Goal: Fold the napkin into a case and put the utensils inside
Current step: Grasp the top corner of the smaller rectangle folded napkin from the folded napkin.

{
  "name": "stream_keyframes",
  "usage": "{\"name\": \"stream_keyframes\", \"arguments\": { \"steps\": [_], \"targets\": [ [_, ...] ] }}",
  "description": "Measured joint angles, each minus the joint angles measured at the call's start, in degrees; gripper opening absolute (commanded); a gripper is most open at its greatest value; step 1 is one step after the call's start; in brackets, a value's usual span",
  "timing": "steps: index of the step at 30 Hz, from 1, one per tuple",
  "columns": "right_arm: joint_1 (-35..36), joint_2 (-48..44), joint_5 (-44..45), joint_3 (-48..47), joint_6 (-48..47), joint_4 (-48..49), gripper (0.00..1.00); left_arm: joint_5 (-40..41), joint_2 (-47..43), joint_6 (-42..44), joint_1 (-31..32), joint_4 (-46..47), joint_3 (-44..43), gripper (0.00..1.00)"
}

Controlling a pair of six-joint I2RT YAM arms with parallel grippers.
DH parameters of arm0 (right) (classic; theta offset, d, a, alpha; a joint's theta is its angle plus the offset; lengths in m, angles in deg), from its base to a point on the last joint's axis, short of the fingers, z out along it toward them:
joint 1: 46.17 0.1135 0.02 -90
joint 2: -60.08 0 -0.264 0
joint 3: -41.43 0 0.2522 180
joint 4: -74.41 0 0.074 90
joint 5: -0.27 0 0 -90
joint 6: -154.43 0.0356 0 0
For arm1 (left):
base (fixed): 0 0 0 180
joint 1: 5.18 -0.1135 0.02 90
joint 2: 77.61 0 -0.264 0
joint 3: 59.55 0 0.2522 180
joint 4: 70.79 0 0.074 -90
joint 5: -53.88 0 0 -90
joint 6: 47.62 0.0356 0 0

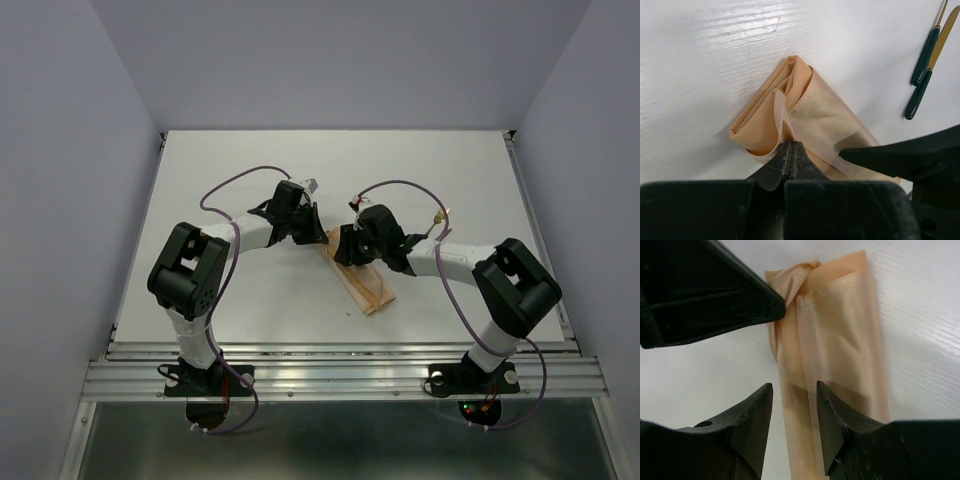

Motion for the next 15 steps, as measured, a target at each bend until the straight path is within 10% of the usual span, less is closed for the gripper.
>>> {"name": "stream_keyframes", "arguments": {
  "steps": [15],
  "targets": [
    [4.37, 1.95, 8.48, -0.09, -4.44, -0.96, 0.37, -0.7, 0.2, -0.81, 0.0, 0.39, -0.02, 0.0]
  ]
}}
